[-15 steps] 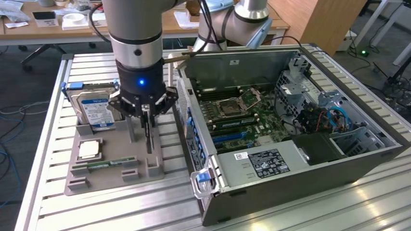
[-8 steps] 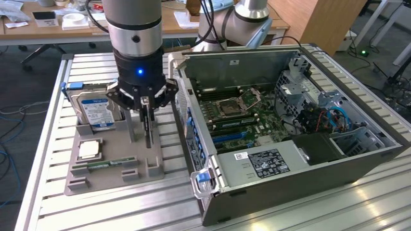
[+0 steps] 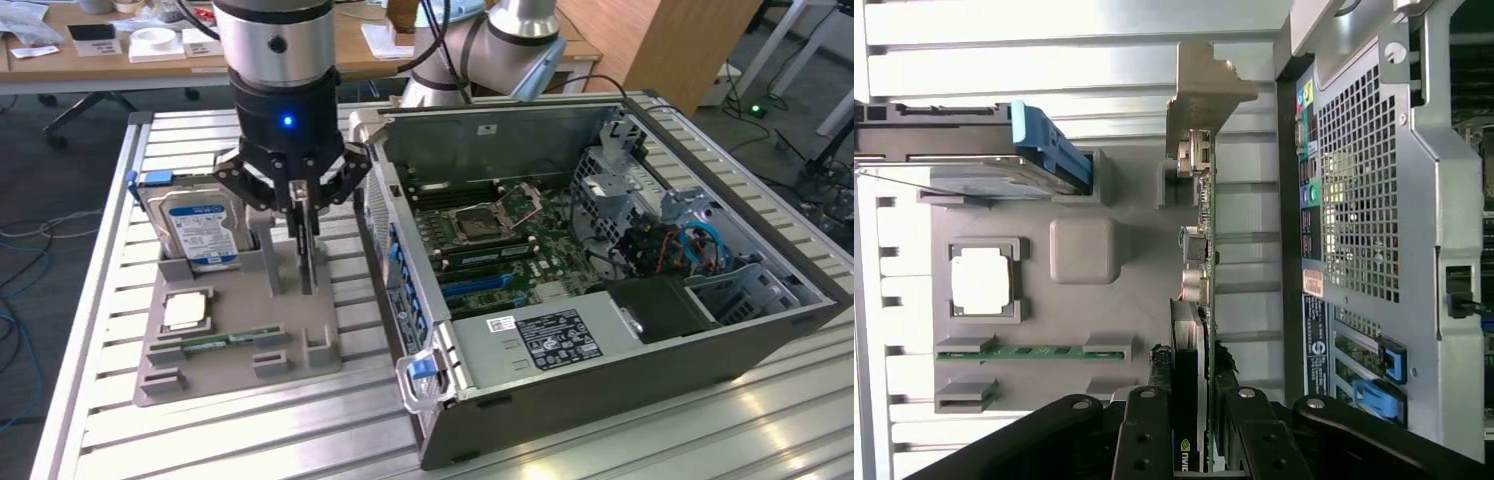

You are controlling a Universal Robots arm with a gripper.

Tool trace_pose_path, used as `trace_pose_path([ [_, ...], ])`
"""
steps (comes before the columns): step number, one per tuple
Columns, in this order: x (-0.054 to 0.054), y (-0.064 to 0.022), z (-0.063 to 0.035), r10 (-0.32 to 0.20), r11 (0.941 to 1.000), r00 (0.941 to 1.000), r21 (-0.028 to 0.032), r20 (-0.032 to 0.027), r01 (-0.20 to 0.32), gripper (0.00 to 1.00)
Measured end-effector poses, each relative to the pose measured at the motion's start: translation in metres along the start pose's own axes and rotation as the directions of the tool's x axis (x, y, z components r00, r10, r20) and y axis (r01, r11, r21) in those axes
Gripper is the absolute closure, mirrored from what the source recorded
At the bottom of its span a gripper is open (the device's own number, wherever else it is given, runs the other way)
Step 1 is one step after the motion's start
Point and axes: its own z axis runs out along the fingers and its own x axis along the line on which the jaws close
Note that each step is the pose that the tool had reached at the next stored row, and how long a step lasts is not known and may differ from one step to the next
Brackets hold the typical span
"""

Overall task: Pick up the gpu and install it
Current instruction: 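Pick up the gpu and move the gpu toward the slot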

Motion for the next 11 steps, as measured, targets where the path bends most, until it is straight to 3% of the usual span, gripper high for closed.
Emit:
trace_pose_path([
  [11,0.000,0.0015,-0.0284,0.000,1.0000,1.0000,0.0000,0.0000,0.000,0.74],
])
